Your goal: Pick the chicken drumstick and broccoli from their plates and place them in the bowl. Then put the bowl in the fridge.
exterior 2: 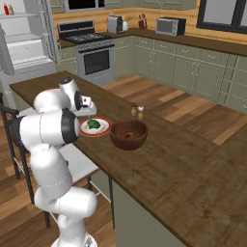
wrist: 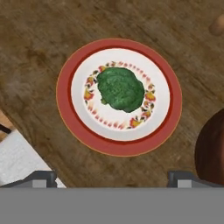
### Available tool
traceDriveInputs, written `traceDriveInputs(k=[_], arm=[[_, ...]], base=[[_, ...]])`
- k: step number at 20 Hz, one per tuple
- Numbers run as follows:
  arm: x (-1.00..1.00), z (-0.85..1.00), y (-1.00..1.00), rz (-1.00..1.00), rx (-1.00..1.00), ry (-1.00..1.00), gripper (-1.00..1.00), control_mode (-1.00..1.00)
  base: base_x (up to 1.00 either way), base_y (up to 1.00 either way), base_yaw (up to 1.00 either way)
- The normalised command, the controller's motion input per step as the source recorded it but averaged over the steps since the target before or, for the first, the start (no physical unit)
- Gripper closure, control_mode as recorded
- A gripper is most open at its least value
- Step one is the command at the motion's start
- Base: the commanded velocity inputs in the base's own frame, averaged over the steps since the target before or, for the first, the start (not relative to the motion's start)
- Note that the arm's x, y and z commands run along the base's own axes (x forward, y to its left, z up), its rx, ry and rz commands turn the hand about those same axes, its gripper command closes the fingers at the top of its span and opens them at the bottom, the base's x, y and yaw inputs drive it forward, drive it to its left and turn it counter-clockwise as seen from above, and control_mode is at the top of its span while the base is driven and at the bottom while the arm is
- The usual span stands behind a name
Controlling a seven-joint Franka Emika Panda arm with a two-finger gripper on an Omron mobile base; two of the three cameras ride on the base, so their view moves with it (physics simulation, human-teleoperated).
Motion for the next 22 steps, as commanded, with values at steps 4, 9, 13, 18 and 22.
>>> traceDriveInputs(k=[4,9,13,18,22], arm=[[0.42,-0.09,0.01,0.00,-0.01,0.05,-1.00,-1.00],[0.27,-0.36,0.00,0.00,-0.02,0.07,-1.00,-1.00],[0.33,-0.26,0.00,0.00,-0.02,0.02,-1.00,-1.00],[0.40,-0.25,0.02,0.00,-0.01,0.00,-1.00,-1.00],[0.49,-0.24,0.17,0.00,0.00,0.00,-1.00,-1.00]], base=[[0.00,0.00,0.00],[0.00,0.00,0.00],[0.00,0.00,0.00],[0.00,0.00,0.00],[0.00,0.00,0.00]])
